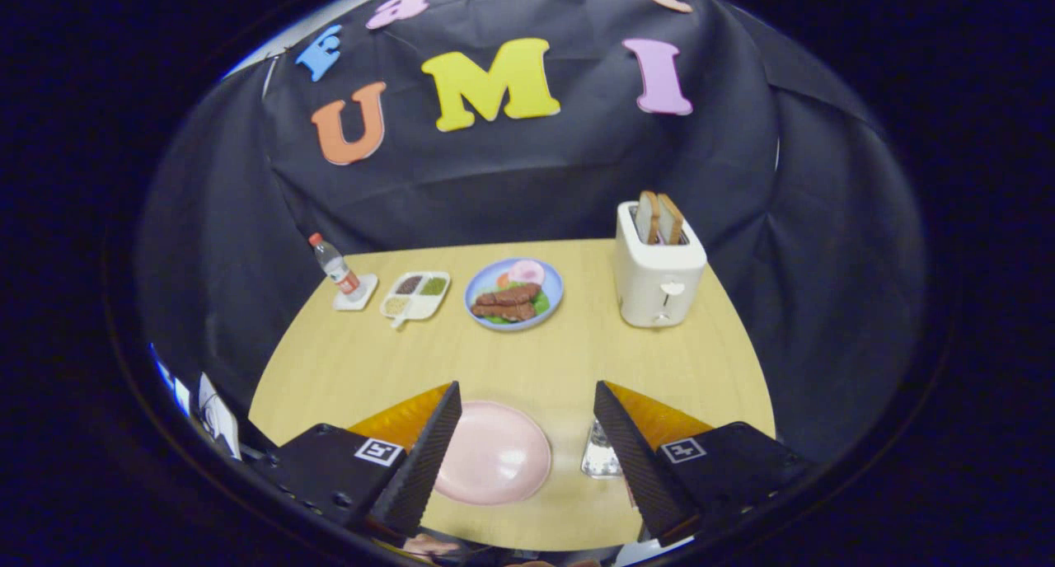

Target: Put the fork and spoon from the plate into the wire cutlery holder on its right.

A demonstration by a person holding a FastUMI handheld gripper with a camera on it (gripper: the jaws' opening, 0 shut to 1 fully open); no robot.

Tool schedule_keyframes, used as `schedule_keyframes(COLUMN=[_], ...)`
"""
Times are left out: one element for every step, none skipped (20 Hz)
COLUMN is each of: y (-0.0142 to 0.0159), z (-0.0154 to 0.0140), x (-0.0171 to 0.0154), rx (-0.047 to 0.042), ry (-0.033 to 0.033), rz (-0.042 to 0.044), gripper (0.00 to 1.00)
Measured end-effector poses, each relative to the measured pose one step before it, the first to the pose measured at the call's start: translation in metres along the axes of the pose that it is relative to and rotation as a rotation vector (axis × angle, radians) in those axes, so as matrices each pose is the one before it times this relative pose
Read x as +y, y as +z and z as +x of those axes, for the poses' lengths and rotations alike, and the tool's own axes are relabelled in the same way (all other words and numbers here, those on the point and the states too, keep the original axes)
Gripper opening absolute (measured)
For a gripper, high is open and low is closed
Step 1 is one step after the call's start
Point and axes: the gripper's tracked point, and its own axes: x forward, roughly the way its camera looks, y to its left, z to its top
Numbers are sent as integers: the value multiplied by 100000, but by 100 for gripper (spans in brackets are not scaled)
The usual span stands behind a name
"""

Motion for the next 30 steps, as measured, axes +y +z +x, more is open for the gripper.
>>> schedule_keyframes(y=[601, 653, 676, 696, 249, 250, -213, -308, -372, -327, -326, -414, -606, -278, 75, 17, -145, -166, -167, -204, 254, 340, 346, 45, -434, -574, -490, -341, -73, -41], z=[-355, -536, -767, -780, -858, -673, -480, -382, -268, -467, -234, -305, -421, -377, -282, -316, -238, -136, 16, -232, -254, -354, -191, -227, -193, -37, 71, -27, 75, -155], x=[989, 1009, 1350, 1001, 363, 308, 298, -145, -139, -343, -390, -169, 97, 123, -57, -2, 234, 385, 298, 531, 698, 340, 3, -107, 78, 257, 338, 212, -111, 108], rx=[-9198, -7819, -8217, -7404, -6245, -5860, -4659, -3069, -3143, -2701, -2406, -1643, -384, -1021, -1722, -1403, -1049, -373, 217, 542, -527, -1590, -2237, -1560, -316, 984, 1414, 1126, 99, 43], ry=[-87, 185, 1301, 813, -206, -1095, -1442, -2015, -1728, -1931, -2080, -1288, -798, -136, -865, -613, -134, -70, -253, 711, 1374, 69, -800, -1328, -843, 37, 579, 494, -165, 362], rz=[-2464, -846, 692, 602, -48, 436, 486, 360, 577, 124, -314, 367, 1011, 1616, 890, 62, 92, 159, 145, 122, 658, 506, -251, -681, -53, 640, 827, 240, -396, -315], gripper=[97, 97, 97, 97, 97, 97, 96, 97, 96, 96, 96, 96, 96, 96, 96, 96, 96, 96, 96, 96, 96, 96, 96, 96, 96, 96, 96, 96, 96, 96])
